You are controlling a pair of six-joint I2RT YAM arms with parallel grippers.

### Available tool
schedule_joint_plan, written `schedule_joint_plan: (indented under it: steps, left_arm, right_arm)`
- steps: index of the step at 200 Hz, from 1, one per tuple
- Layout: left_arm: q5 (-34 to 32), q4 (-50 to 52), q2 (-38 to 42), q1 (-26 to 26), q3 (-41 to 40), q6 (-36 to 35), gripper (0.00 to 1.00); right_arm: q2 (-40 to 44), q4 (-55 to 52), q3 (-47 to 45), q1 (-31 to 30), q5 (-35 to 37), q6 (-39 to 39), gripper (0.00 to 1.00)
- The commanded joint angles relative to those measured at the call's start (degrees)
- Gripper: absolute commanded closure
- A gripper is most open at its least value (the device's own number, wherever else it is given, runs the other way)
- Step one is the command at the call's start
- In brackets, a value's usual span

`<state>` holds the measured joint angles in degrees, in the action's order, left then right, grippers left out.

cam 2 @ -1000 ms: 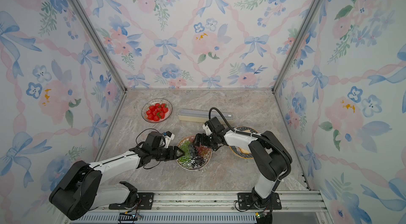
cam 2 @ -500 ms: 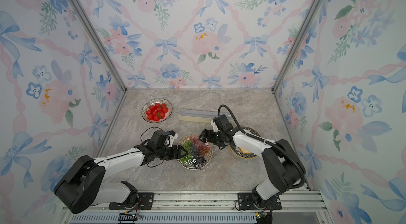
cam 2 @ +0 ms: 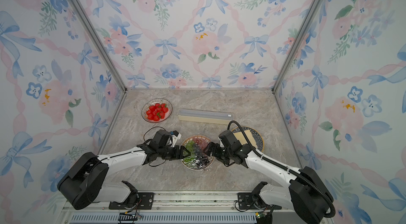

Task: Wrap the plate with plastic wrap
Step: Cover the plate with plastic wrap.

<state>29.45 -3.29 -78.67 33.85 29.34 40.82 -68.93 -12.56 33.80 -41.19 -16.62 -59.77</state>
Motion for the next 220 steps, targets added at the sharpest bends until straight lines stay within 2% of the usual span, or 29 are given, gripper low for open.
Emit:
schedule_joint_plan:
  steps: [1, 25, 62, 95, 120, 137, 171, 220]
  left_arm:
    - [2.8, -3.4, 0.9, 1.2, 0.9, 0.3, 0.26]
    - [2.8, -4.5, 0.8, 2.0, 0.9, 1.1, 0.26]
    - [2.7, -6.7, -0.1, 3.3, 0.6, 2.0, 0.25]
    - [-2.4, -6.8, 0.5, 2.7, -0.6, 1.7, 0.23]
    - [-6.1, -6.8, 2.0, -0.1, -2.2, 1.2, 0.21]
    - [-6.2, -6.5, 3.0, -2.9, -2.7, 0.1, 0.21]
    - [-3.8, -6.0, 2.0, -6.7, -1.6, -3.0, 0.2]
    - [0.3, -6.2, -5.4, -6.8, 3.9, -6.6, 0.2]
  right_arm:
    - [-1.8, 6.1, 0.6, -2.6, 0.5, -6.1, 0.03]
    - [-4.4, 7.3, 2.6, -1.7, 1.0, -4.8, 0.03]
    - [-10.2, 6.7, 8.4, 4.1, 0.8, 0.5, 0.03]
    - [-10.4, 0.2, 10.9, 7.0, 4.4, 3.7, 0.03]
    - [-6.7, -6.9, 8.1, 6.1, 7.1, 3.8, 0.03]
    - [-3.2, -7.1, 4.0, 5.1, 7.9, 1.4, 0.03]
    - [-0.8, -1.7, 0.1, 1.1, 6.6, -2.7, 0.03]
    - [-7.6, 9.7, -0.3, -2.3, 5.6, -7.4, 0.03]
